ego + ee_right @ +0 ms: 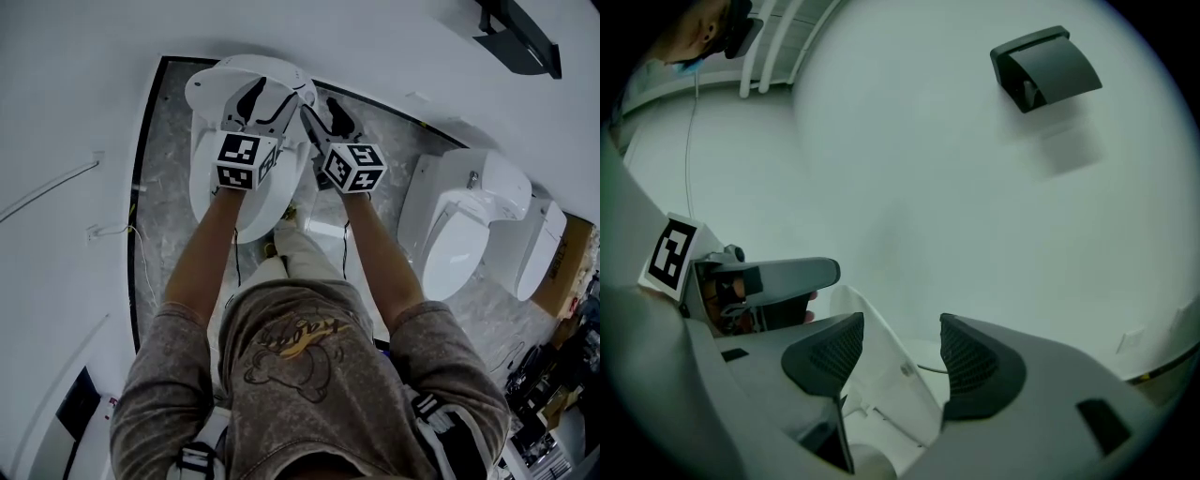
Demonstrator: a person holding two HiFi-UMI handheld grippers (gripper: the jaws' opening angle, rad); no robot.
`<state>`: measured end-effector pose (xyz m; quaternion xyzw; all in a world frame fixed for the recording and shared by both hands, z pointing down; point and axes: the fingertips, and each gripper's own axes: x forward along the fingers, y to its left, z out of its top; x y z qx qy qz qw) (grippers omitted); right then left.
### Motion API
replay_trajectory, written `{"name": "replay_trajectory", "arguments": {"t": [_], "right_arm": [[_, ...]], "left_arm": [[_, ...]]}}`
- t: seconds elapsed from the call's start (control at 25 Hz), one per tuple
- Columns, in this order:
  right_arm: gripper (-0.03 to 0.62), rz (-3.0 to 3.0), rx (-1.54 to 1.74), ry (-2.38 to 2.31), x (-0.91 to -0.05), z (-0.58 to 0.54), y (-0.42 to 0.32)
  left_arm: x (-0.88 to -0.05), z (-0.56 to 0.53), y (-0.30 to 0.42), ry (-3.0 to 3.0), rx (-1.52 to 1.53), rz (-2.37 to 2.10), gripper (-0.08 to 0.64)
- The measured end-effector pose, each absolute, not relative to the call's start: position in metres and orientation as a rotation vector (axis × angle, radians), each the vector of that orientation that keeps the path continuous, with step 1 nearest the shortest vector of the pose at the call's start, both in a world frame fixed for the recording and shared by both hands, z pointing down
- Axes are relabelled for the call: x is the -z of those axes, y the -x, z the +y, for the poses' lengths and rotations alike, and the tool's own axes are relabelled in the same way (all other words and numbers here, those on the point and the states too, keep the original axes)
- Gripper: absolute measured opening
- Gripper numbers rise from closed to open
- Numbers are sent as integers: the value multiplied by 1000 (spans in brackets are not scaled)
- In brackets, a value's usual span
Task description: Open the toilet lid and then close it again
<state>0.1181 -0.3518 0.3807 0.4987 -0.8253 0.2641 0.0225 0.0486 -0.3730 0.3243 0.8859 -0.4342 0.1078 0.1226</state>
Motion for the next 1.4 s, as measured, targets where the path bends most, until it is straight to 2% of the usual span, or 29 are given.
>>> {"name": "replay_trajectory", "arguments": {"t": [0.56,1.4], "right_arm": [[255,-2590,-893,-1408,-408,-361,-91],[253,-2624,-871,-1352,-407,-313,-73]], "left_arm": [[-343,-404,-45,-2572,-441,-1290,247],[-332,-353,-26,-2499,-423,-1358,245]]}}
